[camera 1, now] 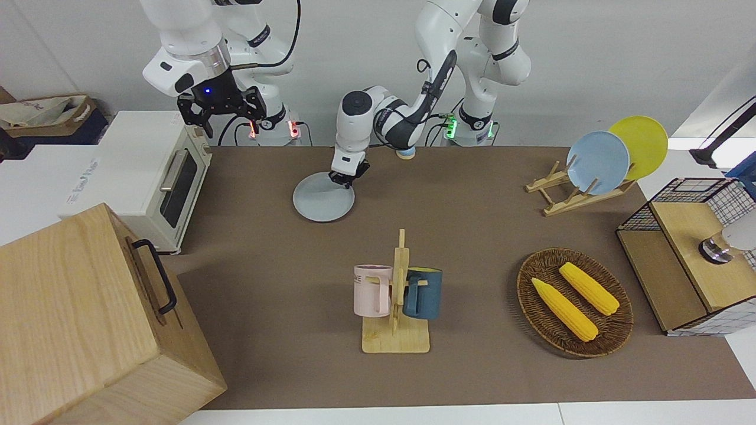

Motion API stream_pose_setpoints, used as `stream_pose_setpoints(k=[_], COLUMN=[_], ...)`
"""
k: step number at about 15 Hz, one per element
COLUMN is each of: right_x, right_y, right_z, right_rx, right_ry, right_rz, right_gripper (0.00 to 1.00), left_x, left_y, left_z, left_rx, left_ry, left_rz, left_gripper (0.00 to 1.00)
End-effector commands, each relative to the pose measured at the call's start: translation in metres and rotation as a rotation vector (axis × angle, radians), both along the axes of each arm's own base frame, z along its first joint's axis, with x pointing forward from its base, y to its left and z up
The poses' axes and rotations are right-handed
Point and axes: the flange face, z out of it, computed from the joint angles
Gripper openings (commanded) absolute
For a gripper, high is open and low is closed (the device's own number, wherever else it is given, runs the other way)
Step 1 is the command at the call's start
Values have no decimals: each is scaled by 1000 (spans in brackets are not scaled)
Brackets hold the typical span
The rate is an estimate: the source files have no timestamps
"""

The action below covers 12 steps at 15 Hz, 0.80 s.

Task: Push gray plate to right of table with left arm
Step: 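Push the gray plate with the left gripper across the table toward the toaster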

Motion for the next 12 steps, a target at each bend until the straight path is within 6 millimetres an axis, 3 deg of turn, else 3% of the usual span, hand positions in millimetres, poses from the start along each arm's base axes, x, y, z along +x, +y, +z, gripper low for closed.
stream_pose_setpoints(k=[1, 3, 7, 8, 9, 10, 12], right_x=[-2, -2, -2, -2, -2, -3, -2], right_y=[-3, -4, -3, -3, -3, -3, -3], right_z=[4, 4, 4, 4, 4, 4, 4], right_rx=[3, 3, 3, 3, 3, 3, 3], right_ry=[4, 4, 4, 4, 4, 6, 4], right_rz=[-8, -9, -8, -8, -8, -8, -8], right_gripper=[983, 983, 983, 983, 983, 983, 983], left_x=[-12, -23, -15, -11, -10, -8, -3], left_y=[-43, -52, -61, -59, -58, -57, -52], left_z=[-18, -25, -18, -18, -18, -17, -13], left_rx=[29, 38, 25, 26, 28, 30, 48], left_ry=[24, 32, 16, 13, 12, 4, -13], left_rz=[24, 31, 62, 65, 65, 60, 47], left_gripper=[0, 0, 22, 279, 671, 955, 998])
